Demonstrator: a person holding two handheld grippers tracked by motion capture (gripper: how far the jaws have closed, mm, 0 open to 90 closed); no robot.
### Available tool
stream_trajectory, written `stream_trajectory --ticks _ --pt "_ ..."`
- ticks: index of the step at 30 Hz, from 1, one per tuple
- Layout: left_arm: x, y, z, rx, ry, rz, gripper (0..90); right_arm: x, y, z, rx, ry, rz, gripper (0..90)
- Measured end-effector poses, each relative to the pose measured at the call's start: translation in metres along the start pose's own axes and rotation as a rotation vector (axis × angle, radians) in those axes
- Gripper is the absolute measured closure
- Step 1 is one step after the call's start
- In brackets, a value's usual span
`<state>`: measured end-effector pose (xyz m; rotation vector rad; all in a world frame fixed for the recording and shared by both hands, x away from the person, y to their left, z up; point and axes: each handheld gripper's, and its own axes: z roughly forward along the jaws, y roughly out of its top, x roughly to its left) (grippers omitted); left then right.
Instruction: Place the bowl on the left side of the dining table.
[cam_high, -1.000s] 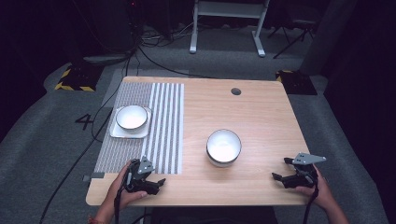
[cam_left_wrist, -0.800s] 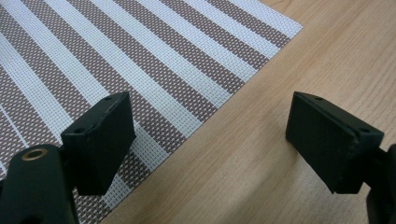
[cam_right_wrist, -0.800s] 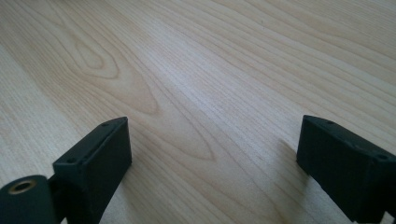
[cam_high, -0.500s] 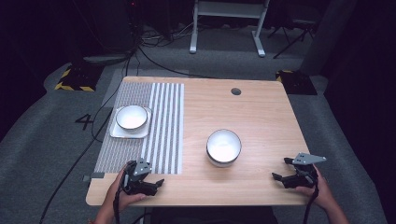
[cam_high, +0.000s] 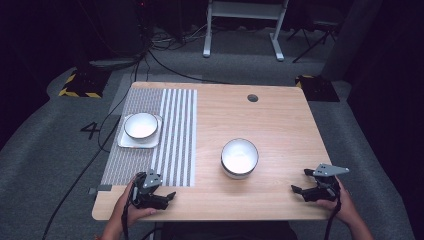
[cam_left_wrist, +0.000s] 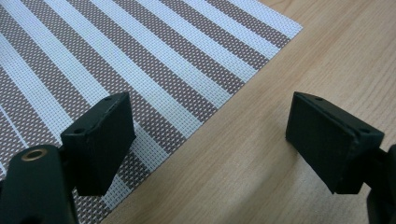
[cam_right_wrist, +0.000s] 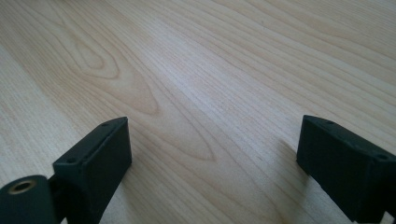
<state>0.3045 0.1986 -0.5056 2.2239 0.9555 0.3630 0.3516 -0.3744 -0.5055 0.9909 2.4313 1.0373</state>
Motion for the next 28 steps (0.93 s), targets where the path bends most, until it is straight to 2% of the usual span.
stream_trajectory --ticks 28 --pt "0.0001 0.0000 -0.0001 0.001 0.001 0.000 15.6 0.0002 0.0000 -0.0001 0.001 0.000 0.001 10.3"
